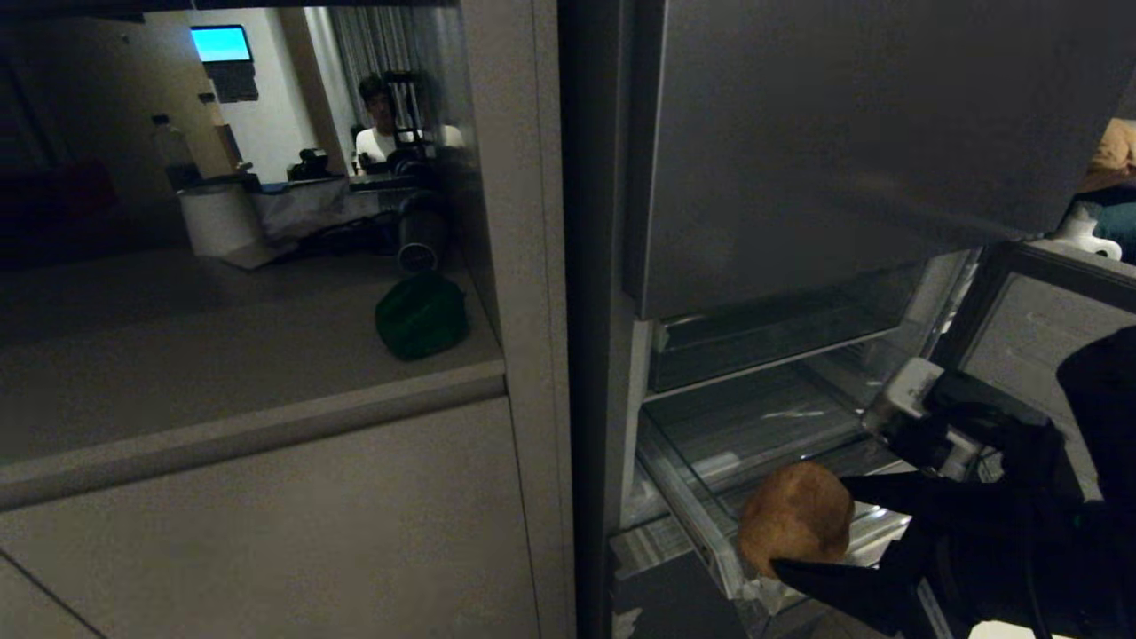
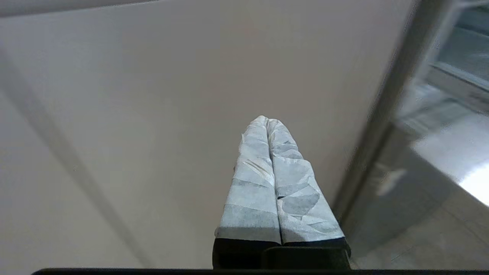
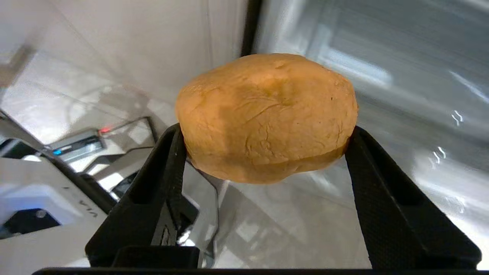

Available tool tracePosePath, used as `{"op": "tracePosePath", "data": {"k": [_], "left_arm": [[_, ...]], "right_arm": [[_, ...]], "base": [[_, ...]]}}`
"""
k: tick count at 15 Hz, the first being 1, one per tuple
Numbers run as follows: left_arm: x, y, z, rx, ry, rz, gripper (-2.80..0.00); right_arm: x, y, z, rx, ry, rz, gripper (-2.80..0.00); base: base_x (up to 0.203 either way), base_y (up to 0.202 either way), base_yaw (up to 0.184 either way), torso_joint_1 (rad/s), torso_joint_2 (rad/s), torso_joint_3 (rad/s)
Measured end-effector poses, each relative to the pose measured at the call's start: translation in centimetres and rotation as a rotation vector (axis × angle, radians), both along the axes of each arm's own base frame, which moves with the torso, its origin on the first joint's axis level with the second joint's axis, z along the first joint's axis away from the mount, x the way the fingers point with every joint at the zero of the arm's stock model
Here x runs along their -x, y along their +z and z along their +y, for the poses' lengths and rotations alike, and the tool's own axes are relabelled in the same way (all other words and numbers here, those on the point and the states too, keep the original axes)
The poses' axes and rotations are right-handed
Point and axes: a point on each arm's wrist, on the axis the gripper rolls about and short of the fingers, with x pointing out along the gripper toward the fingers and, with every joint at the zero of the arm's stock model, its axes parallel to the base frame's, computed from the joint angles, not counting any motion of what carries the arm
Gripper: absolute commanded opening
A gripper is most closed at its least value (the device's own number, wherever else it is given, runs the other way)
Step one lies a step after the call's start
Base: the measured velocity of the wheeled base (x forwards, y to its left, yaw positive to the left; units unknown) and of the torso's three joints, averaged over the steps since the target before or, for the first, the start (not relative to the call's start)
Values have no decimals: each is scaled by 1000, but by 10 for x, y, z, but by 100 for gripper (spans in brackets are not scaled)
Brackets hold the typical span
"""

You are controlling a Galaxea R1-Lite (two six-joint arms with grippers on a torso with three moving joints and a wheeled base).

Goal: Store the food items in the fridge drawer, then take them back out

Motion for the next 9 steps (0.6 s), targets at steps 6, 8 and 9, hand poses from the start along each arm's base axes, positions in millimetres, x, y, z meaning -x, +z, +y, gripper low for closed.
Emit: {"op": "tracePosePath", "data": {"k": [6, 8, 9], "left_arm": [[0, 0, 0, 0, -2, 0, -280], [0, 0, 0, 0, -1, 0, -280], [0, 0, 0, 0, -1, 0, -280]], "right_arm": [[6, 1, 4, 2, 43, -9, -280], [11, 3, 11, -16, 86, -25, -280], [12, 4, 17, -35, 107, -43, -280]], "base": [[-2, -19, 126, 2, 3, 2], [-3, -9, 85, -10, 1, 3], [0, 0, 0, 0, 0, 0]]}}
